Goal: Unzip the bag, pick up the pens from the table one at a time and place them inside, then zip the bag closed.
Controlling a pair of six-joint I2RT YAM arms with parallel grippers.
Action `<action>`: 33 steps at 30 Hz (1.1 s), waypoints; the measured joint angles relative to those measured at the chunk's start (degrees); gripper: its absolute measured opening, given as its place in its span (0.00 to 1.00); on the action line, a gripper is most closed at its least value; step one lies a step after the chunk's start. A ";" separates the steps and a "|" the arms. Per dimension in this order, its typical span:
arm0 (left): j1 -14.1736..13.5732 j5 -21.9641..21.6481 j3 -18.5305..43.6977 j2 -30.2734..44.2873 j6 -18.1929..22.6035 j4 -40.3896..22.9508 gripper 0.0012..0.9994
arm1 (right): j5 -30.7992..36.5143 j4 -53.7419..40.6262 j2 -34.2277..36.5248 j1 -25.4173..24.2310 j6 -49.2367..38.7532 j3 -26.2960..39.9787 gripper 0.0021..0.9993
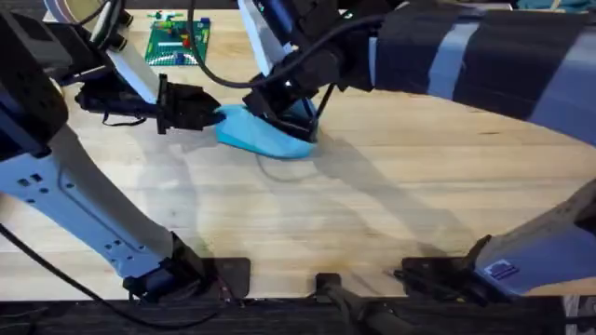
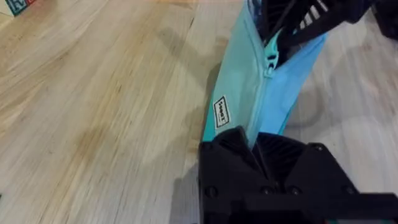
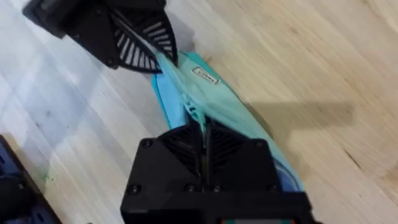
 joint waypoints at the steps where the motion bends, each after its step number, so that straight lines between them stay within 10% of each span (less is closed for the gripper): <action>1: 0.00 -0.13 0.00 0.00 0.00 0.02 0.04 | 0.03 -0.67 0.00 -0.04 -0.36 0.00 0.03; 33: -0.24 -1.15 -0.02 0.00 0.00 -0.28 0.04 | 8.44 -26.05 -3.52 -12.48 -1.97 0.00 0.03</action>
